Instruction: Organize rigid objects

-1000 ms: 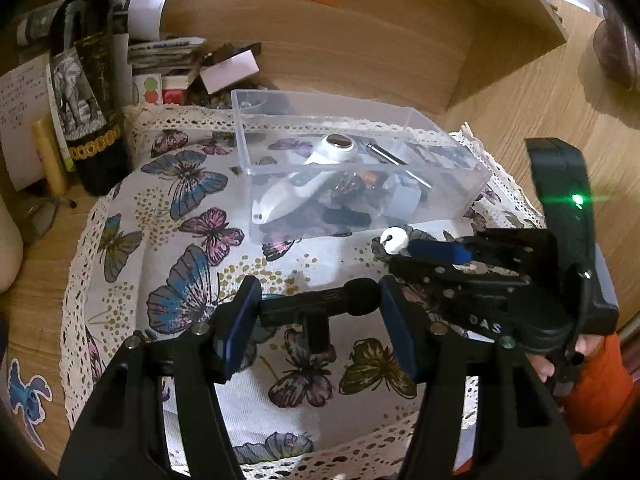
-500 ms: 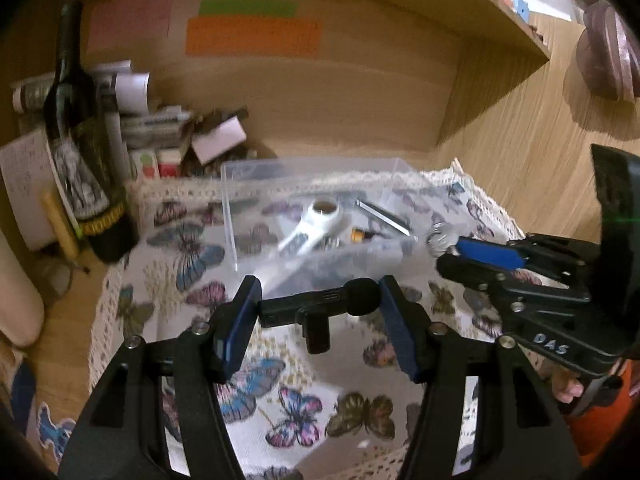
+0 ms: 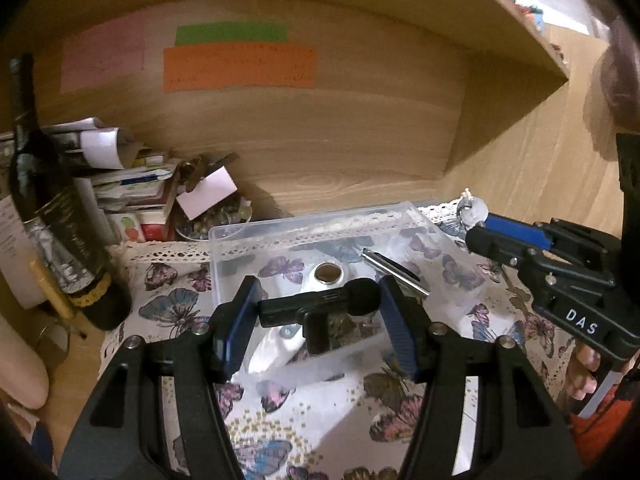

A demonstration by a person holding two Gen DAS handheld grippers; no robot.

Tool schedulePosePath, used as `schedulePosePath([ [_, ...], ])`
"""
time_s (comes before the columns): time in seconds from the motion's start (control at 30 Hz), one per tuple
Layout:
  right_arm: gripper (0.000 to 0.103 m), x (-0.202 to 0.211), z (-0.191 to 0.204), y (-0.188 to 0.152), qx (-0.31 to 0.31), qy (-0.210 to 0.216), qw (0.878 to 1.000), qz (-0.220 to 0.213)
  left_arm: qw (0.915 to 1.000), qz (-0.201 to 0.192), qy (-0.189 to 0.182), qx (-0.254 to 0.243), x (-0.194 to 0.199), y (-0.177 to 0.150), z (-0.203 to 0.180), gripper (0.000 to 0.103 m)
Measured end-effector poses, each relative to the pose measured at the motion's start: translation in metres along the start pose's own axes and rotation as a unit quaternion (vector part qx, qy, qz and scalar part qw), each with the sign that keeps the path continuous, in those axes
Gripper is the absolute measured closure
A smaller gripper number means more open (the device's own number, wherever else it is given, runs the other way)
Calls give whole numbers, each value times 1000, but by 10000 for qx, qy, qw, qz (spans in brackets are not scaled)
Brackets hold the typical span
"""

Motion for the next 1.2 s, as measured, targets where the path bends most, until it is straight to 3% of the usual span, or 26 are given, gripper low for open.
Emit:
schedulePosePath([
  [0.37,81,-61,-18,-15,-130,-16,9977,659,9979,649,-28,41,-52,-10,3,43],
  [0.73,81,-93,-24,-33,-204,46,9925,1203,9970,767,-116,-67,-62,-17,1,43],
  [1.0,81,-77,-18,-27,-138,40,9945,1033,9979,625,-102,-107,-50,-12,-1,39],
  [1.2,74,-43,-16,-14,-157,54,9979,618,9997,185,-30,-143,-17,-2,-5,32],
])
Point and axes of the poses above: each gripper's, at about its wrist camera, not at the fingertips, and x roughly against the way its jaws point, z to its left, y to its top, the point moved 4 cm from there along -x, roughly the way its jaws point, and after that the axes turned 5 degrees about -x, right-handed, at the moved point
